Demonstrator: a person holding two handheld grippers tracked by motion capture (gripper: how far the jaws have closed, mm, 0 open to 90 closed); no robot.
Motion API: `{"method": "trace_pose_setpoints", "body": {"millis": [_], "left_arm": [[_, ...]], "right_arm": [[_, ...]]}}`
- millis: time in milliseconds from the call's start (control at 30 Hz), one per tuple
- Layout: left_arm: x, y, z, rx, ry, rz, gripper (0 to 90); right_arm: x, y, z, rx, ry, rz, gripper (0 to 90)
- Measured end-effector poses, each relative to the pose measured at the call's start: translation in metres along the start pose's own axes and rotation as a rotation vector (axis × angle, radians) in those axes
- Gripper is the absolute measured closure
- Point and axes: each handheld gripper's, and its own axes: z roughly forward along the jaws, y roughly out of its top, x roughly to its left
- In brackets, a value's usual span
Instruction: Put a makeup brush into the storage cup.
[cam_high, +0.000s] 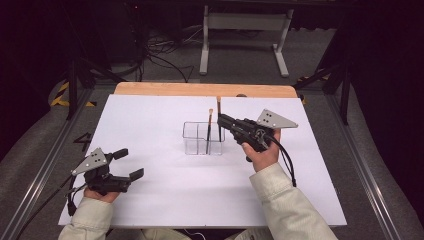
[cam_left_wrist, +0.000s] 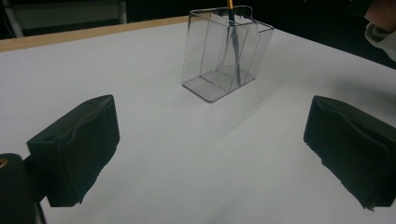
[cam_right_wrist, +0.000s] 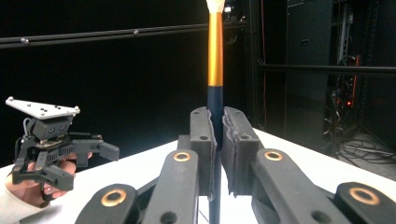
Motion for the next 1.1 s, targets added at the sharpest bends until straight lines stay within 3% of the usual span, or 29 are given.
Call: {"method": "trace_pose_setpoints", "body": {"millis": [1100], "left_arm": [[-0.001, -0.003, -0.007, 0.001, 0.013, 0.001, 4.2]], "right_arm": [[-0.013, -0.003, 0.045, 0.033, -0.04, 0.016, 83.7]]}}
